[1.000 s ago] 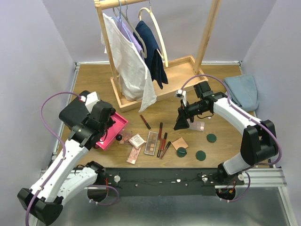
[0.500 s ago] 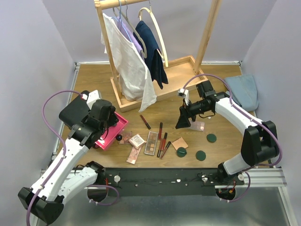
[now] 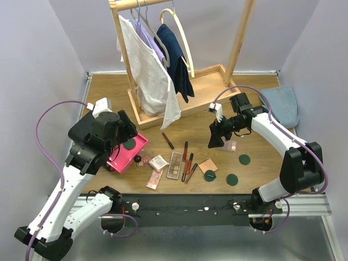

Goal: Organize the makeup
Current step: Pick up the makeup tool from the center of the board.

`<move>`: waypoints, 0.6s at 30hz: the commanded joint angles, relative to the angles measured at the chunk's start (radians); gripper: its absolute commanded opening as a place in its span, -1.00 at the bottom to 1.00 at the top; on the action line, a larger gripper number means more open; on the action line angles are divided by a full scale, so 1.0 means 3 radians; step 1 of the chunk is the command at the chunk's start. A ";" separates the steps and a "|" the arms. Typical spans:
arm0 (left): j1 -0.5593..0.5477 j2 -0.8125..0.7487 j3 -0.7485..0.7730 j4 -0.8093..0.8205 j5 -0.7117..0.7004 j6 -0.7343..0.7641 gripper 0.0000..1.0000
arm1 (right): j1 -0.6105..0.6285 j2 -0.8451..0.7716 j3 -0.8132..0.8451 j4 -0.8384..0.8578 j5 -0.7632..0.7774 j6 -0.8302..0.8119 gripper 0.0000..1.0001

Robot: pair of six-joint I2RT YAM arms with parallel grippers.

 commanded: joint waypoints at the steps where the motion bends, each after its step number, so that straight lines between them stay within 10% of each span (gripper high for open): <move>1: 0.0022 -0.0108 -0.0061 0.0168 0.0328 0.0096 0.64 | -0.0040 -0.0053 0.0114 -0.0305 0.0545 -0.0142 0.61; 18: 0.0016 -0.0210 -0.0046 0.0495 0.0779 0.0127 0.89 | -0.0709 -0.0064 -0.0049 -0.0796 0.1124 -0.0270 0.53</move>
